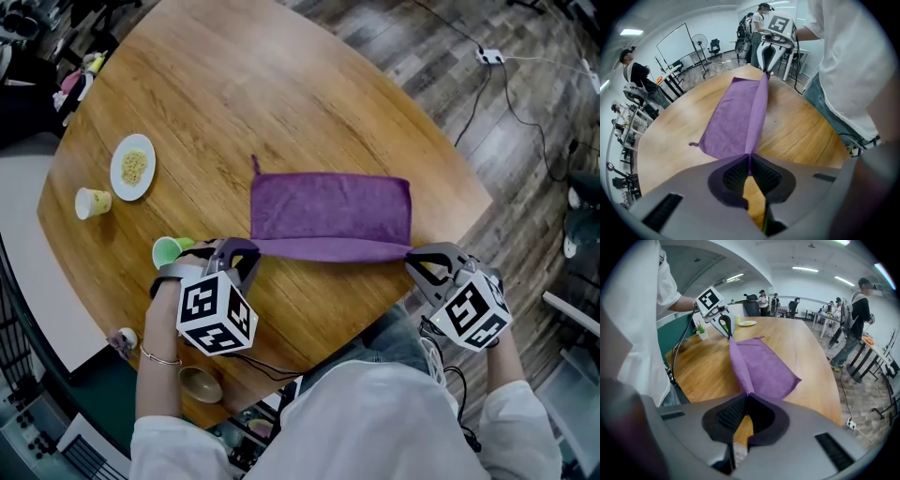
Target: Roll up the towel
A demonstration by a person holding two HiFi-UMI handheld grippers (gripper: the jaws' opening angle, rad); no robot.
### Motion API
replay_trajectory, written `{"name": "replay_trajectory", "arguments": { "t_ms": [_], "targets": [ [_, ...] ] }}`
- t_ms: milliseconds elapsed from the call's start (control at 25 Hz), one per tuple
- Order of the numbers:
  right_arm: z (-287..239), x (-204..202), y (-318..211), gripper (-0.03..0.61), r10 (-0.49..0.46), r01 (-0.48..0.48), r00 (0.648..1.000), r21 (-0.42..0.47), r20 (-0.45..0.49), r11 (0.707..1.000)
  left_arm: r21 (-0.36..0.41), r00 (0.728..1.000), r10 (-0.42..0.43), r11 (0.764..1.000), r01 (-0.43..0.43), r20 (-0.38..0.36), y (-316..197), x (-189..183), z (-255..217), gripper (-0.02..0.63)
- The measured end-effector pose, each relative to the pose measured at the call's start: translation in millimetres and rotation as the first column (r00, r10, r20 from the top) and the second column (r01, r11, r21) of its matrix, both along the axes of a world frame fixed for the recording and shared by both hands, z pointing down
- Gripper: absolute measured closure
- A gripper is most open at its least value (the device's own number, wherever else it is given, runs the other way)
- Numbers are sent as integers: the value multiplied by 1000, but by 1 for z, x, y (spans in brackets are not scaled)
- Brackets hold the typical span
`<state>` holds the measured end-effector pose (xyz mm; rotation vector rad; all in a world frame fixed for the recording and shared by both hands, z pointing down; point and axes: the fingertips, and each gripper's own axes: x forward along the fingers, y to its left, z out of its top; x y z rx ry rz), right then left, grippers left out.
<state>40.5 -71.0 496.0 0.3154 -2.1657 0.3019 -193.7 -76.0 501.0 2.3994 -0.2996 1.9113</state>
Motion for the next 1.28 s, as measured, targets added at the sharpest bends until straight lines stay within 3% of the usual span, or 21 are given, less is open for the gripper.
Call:
{"name": "replay_trajectory", "arguments": {
  "t_ms": [280, 560, 720, 880, 1040, 1280],
  "targets": [
    [11, 4, -36, 565, 89, -88, 996, -28, 29, 996, 32, 996, -82, 996, 83, -29, -41, -1, 2, 594],
    [28, 4, -48, 560, 109, -109, 994, -16, 1, 994, 64, 997, -70, 996, 69, 15, -56, -2, 20, 575],
    [25, 6, -52, 508, 126, -126, 992, 12, 1, 992, 81, 996, -86, 993, 85, 8, -58, -6, 18, 531],
    [5, 13, -54, 499, 134, -134, 991, 74, 9, 988, 136, 995, -98, 986, 96, 3, -55, -10, -2, 504],
    [-6, 2, -32, 500, 45, -44, 999, 111, -9, 993, 139, 999, -41, 989, 41, -5, -30, 3, -8, 505],
    [19, -11, -6, 489, -87, 104, 990, 148, -113, 984, 128, 998, 23, 991, -30, 59, -14, 9, 19, 514]
  ]
}}
